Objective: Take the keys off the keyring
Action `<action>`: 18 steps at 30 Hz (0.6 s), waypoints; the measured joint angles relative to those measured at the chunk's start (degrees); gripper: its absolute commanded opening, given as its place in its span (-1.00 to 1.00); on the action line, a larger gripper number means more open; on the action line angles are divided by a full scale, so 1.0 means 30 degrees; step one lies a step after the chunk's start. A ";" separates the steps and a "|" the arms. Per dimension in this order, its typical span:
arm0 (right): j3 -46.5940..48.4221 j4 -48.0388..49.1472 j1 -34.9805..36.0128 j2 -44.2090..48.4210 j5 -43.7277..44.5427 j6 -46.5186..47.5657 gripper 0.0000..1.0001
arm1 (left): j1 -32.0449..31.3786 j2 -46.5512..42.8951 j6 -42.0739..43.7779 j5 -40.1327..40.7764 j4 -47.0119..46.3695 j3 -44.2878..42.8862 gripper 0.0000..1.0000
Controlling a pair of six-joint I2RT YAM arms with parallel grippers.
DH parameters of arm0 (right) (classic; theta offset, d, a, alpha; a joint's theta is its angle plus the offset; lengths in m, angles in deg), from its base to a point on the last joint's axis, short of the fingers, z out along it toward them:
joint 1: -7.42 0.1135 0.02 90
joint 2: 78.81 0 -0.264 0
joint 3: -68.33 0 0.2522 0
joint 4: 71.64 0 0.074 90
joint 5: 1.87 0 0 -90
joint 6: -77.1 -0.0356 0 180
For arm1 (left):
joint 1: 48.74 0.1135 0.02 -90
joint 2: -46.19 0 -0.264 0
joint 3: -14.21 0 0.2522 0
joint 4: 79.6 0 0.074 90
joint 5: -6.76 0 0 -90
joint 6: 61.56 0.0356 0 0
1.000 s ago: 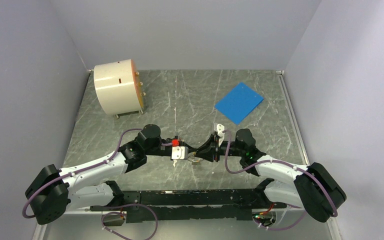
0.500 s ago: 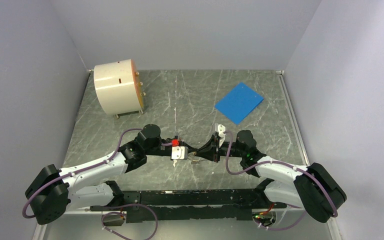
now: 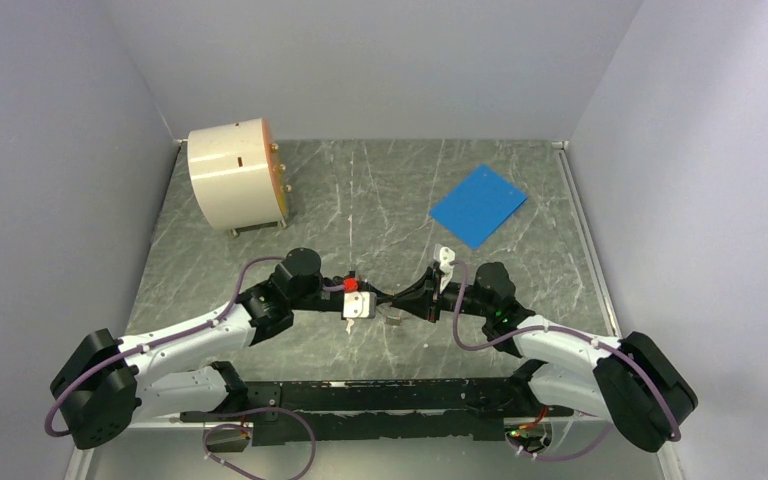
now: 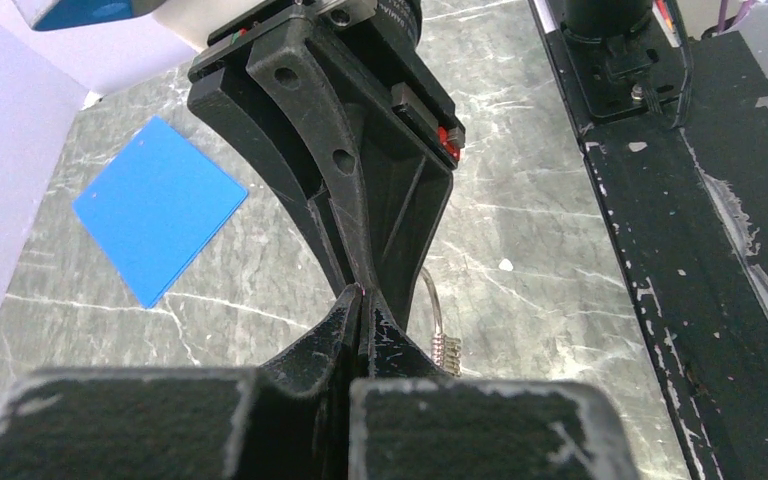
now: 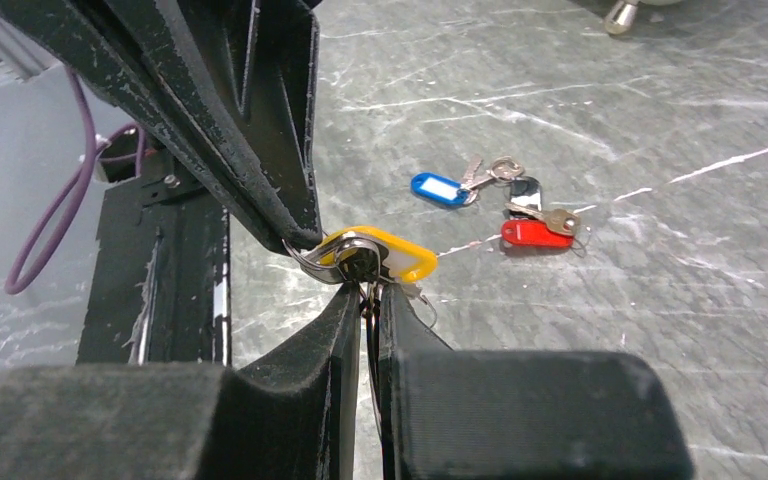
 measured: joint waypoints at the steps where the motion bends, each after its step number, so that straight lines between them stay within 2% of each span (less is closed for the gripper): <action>1: 0.0007 -0.0080 0.0022 0.0073 0.0248 -0.0044 -1.00 | 0.0007 -0.0007 0.0007 0.0124 0.0015 0.0000 -0.95; 18: -0.0386 -0.1741 0.0750 0.2579 0.4743 -0.0291 -1.00 | 0.0036 -0.0437 -0.0182 0.2076 -0.0291 0.0335 -0.95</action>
